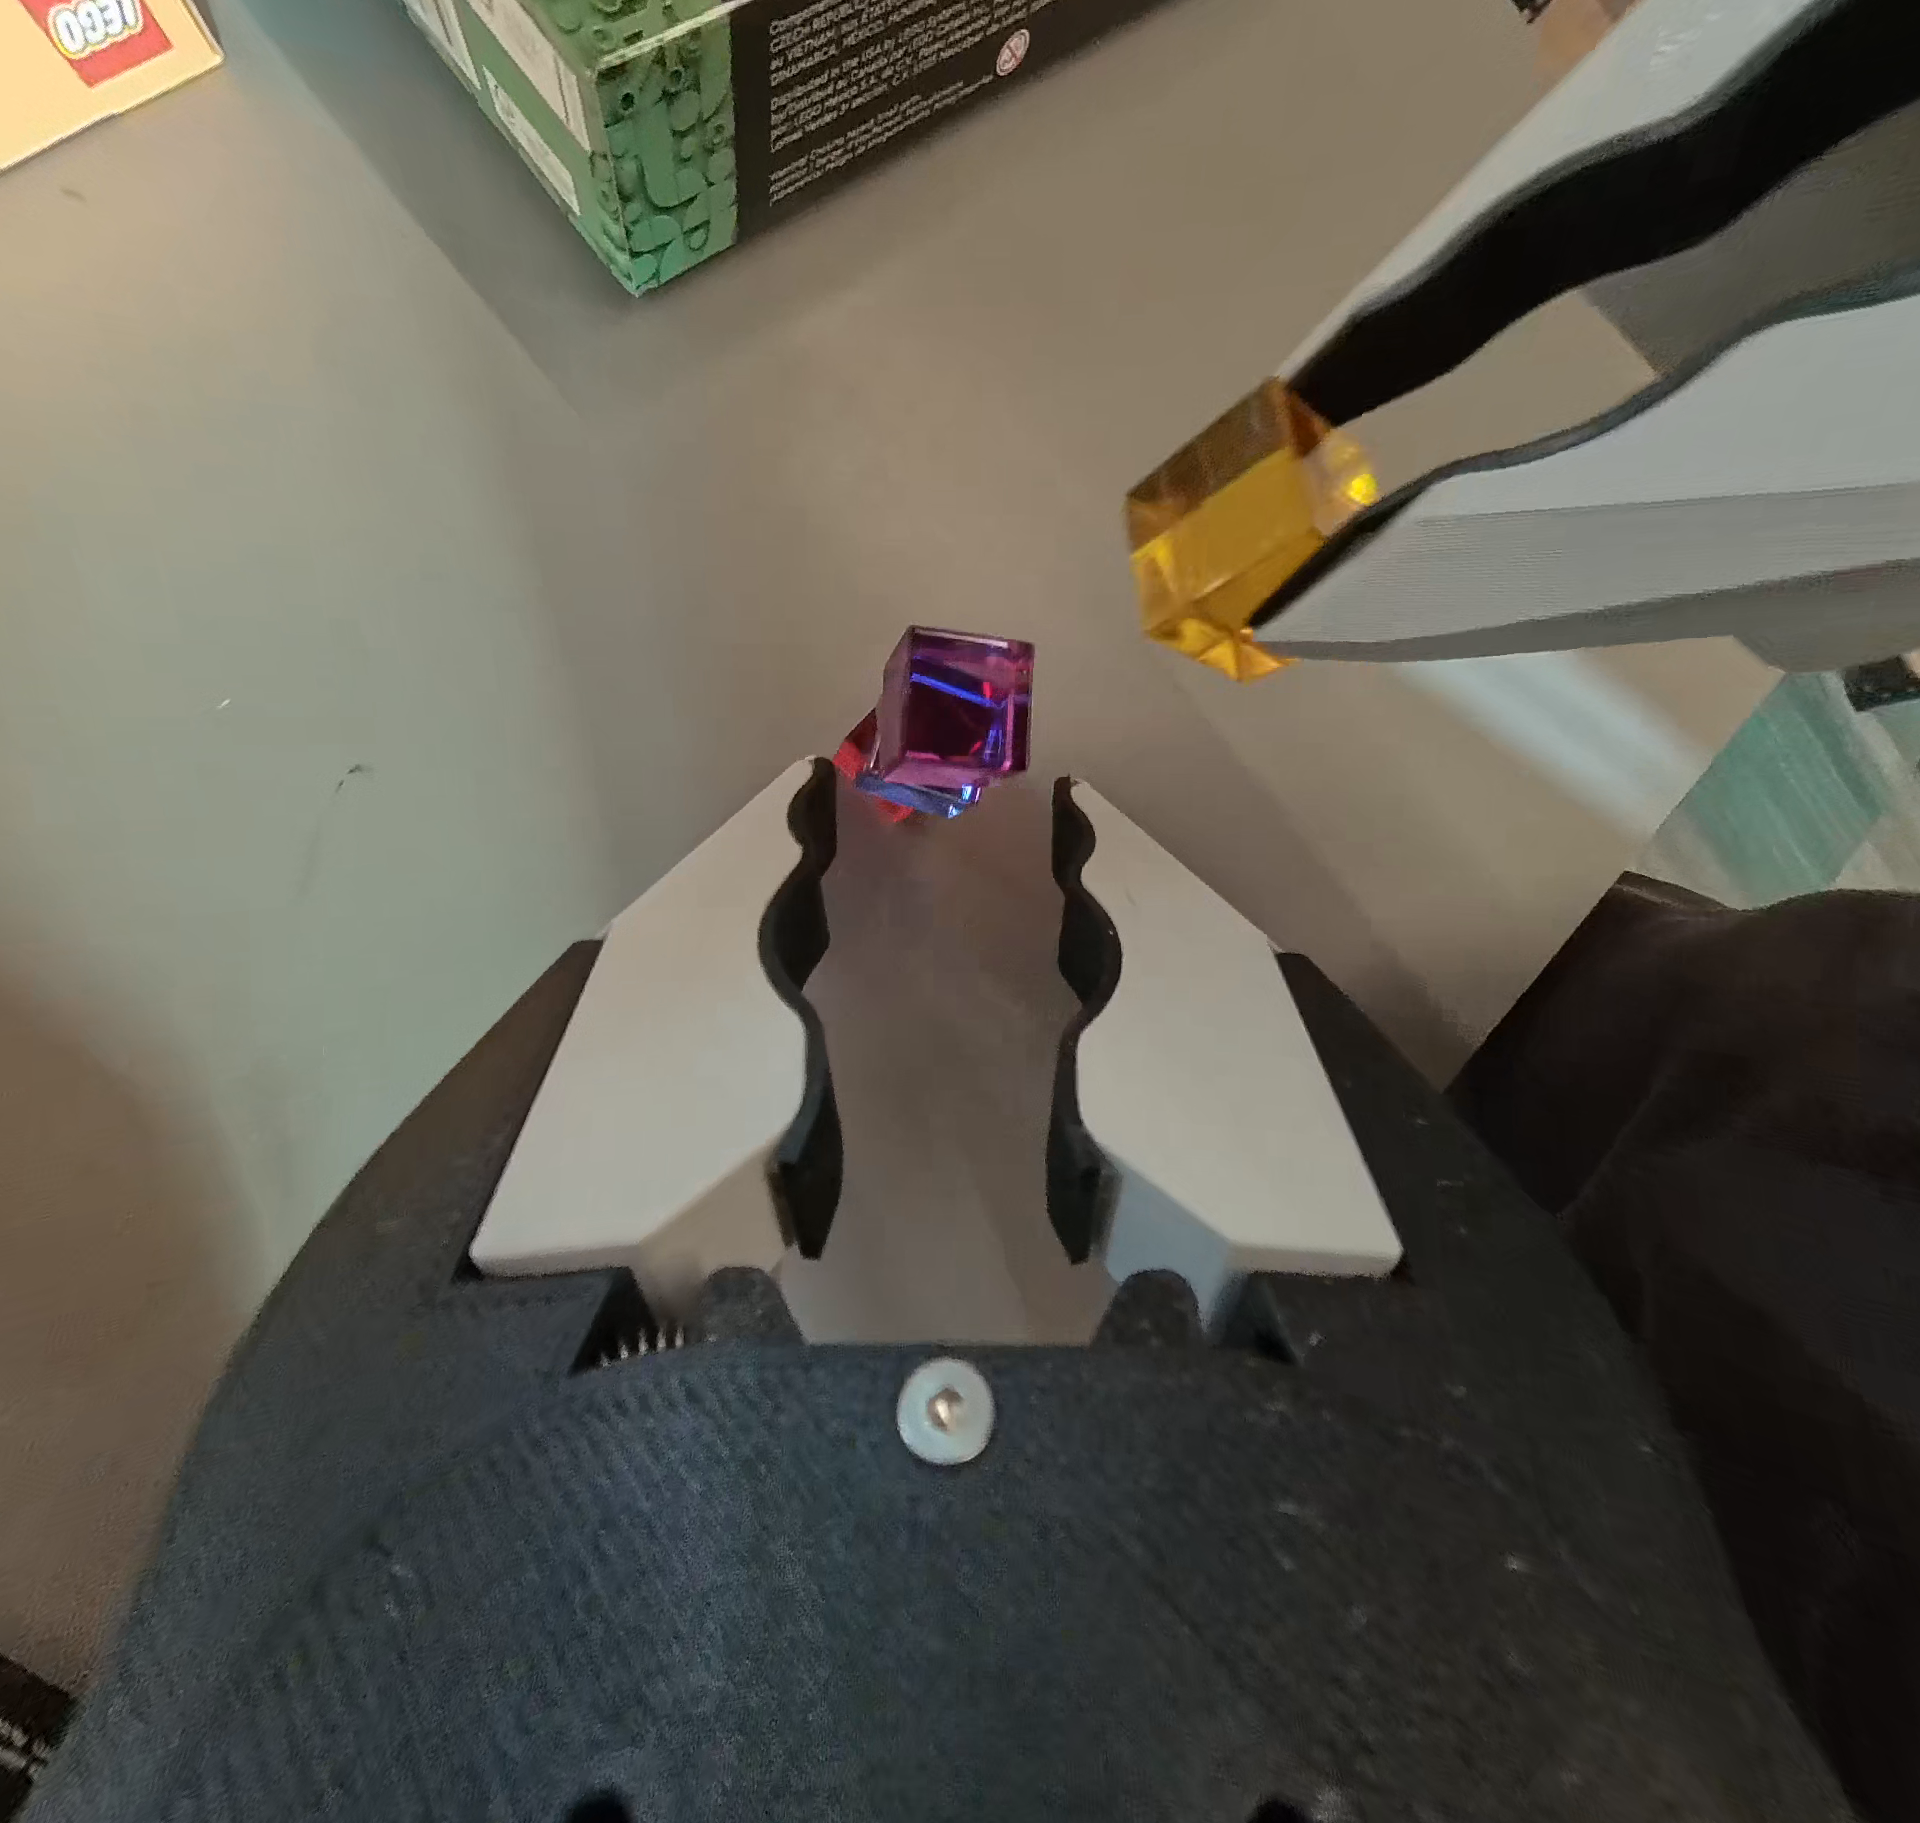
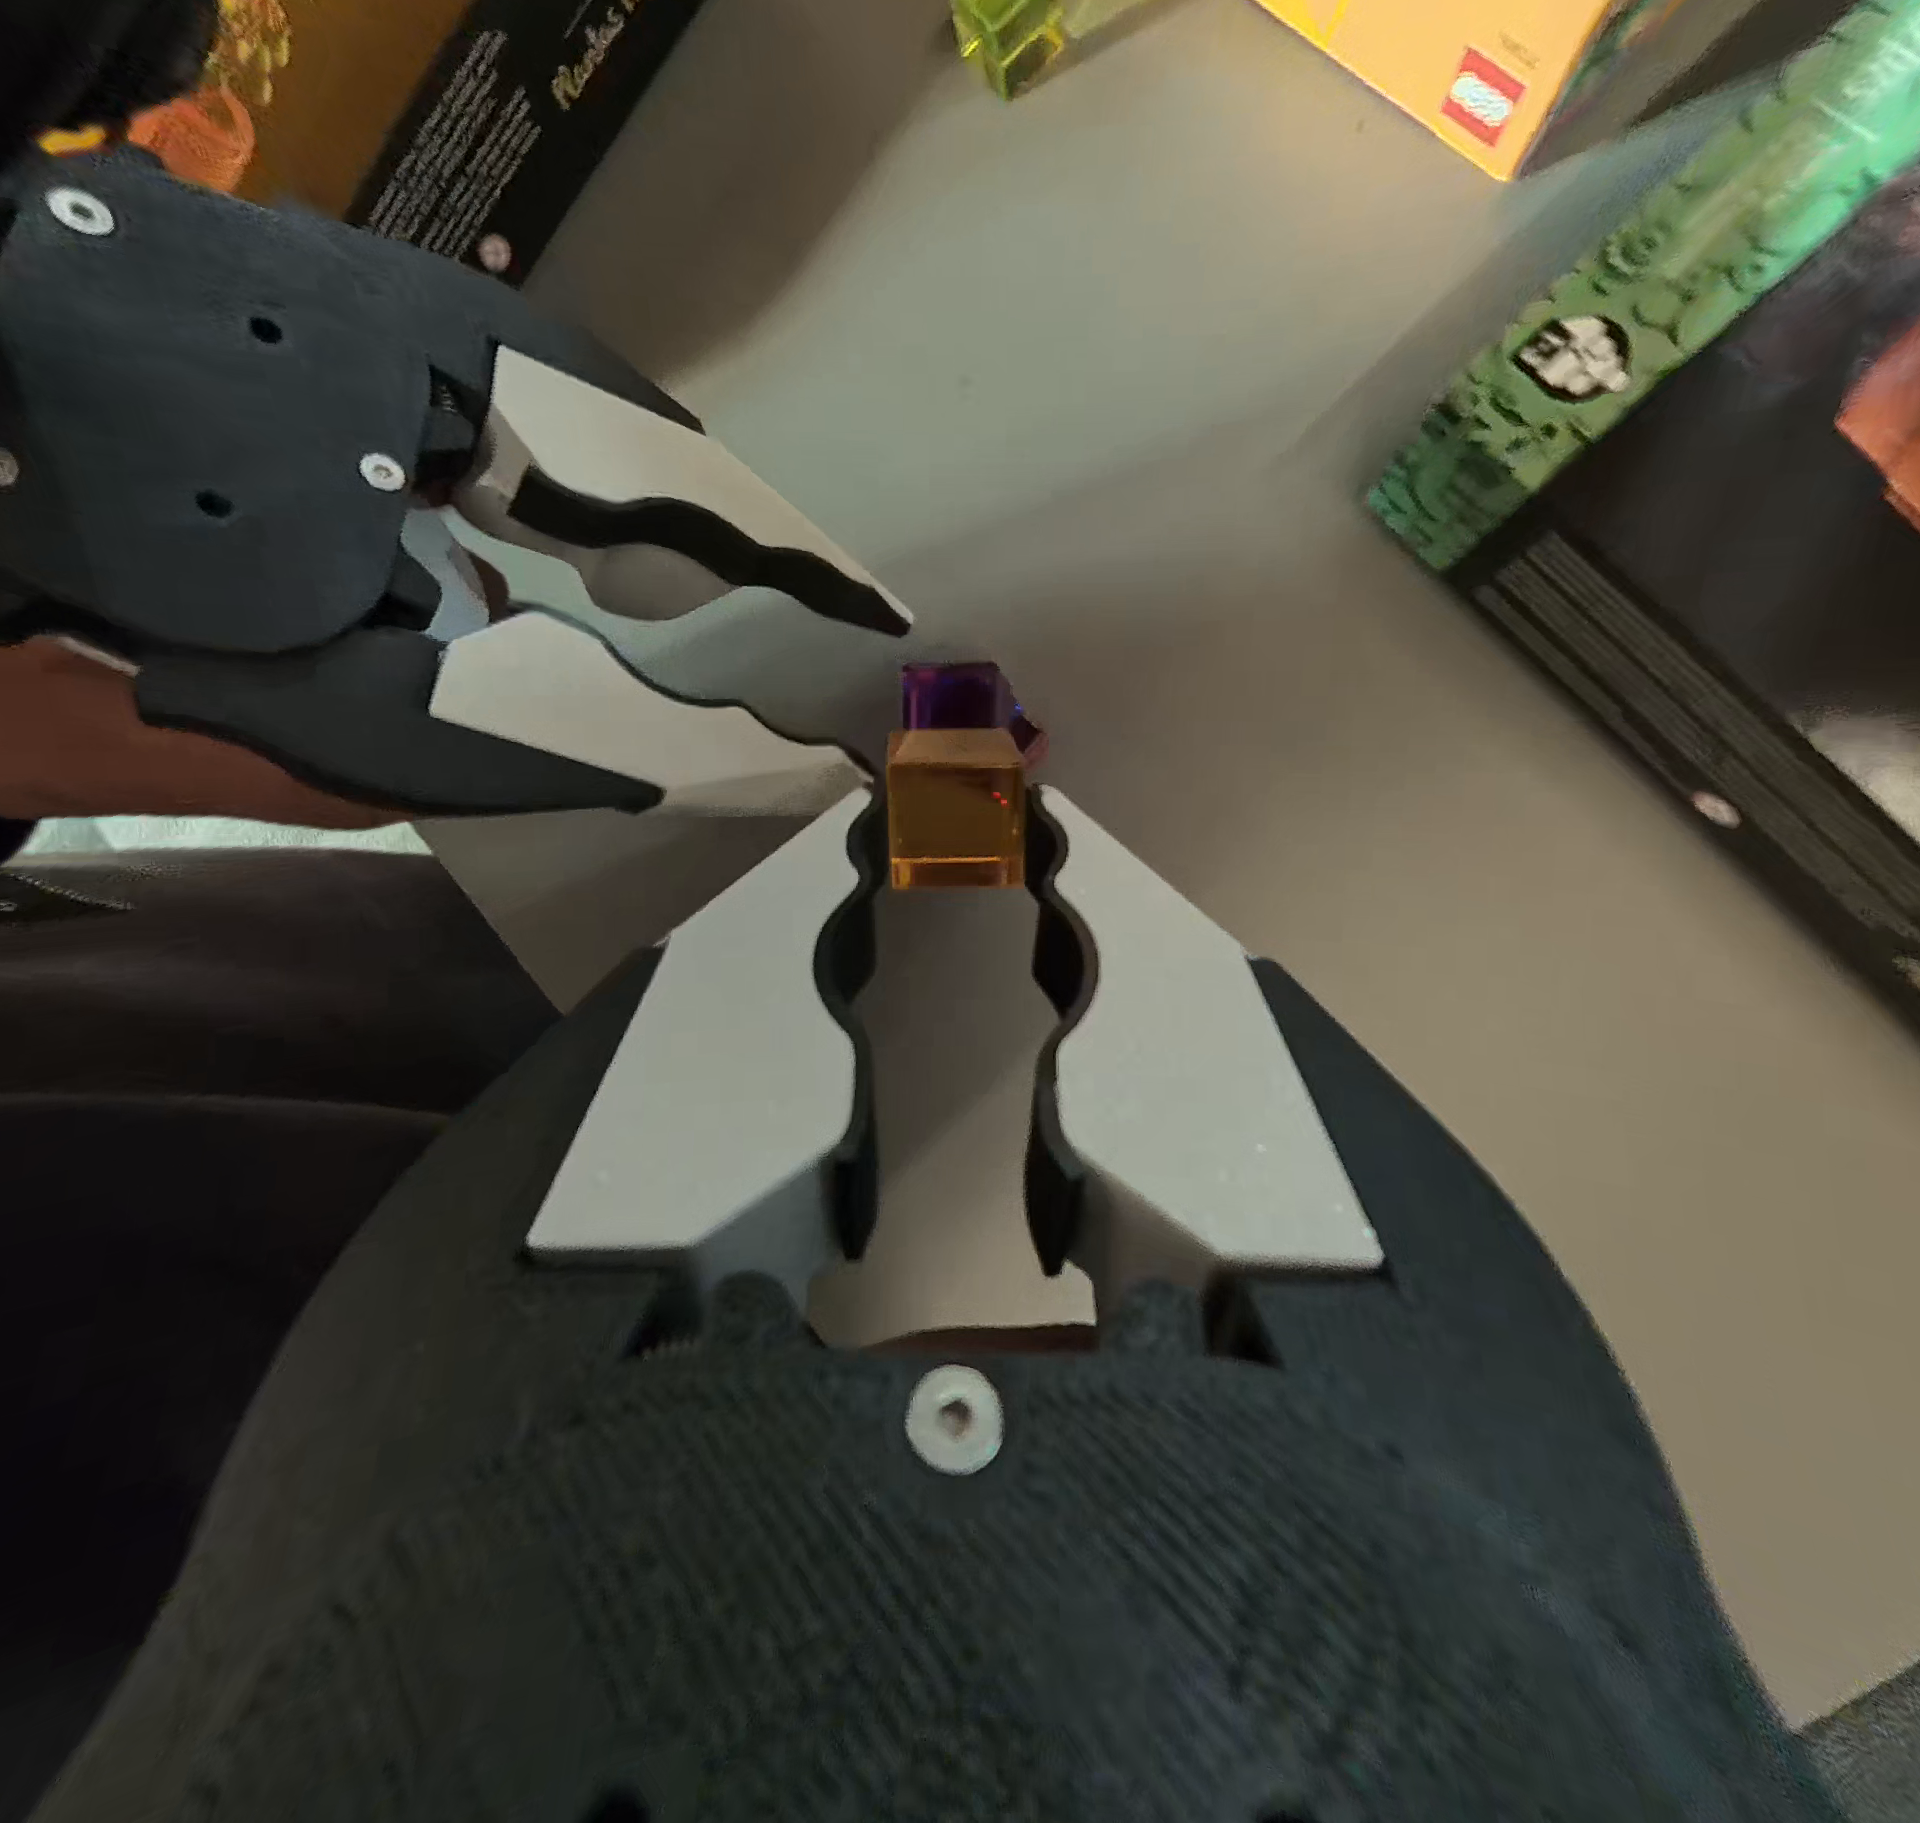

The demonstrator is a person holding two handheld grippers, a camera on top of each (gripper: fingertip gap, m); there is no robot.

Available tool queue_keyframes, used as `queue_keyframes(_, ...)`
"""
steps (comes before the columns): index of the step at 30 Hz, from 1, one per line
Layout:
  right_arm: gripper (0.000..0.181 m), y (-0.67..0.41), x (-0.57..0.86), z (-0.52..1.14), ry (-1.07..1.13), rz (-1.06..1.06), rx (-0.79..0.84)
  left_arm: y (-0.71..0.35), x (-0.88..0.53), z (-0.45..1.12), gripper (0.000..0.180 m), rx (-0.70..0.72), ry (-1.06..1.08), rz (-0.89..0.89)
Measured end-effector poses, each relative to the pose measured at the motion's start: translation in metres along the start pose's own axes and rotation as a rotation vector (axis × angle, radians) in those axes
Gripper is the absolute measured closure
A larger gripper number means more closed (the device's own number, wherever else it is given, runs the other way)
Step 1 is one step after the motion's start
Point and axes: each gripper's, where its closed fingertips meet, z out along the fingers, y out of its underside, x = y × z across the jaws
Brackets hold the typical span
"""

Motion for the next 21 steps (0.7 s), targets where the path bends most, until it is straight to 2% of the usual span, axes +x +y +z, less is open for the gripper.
queue_keyframes(6, 0.157, -0.008, -0.009, 0.027, -0.015, -0.087, -0.119, 0.009, -0.022, -0.016, 0.137, 0.016, -0.058, -0.065)
queue_keyframes(13, 0.156, -0.005, -0.008, 0.041, 0.026, -0.161, -0.186, 0.014, -0.055, -0.030, 0.136, 0.037, -0.126, -0.150)
queue_keyframes(16, 0.137, -0.005, -0.007, 0.038, 0.041, -0.158, -0.184, 0.014, -0.066, -0.033, 0.136, 0.047, -0.143, -0.173)
queue_keyframes(21, 0.130, -0.006, -0.005, 0.016, 0.032, -0.103, -0.122, 0.012, -0.087, -0.033, 0.135, 0.053, -0.180, -0.198)
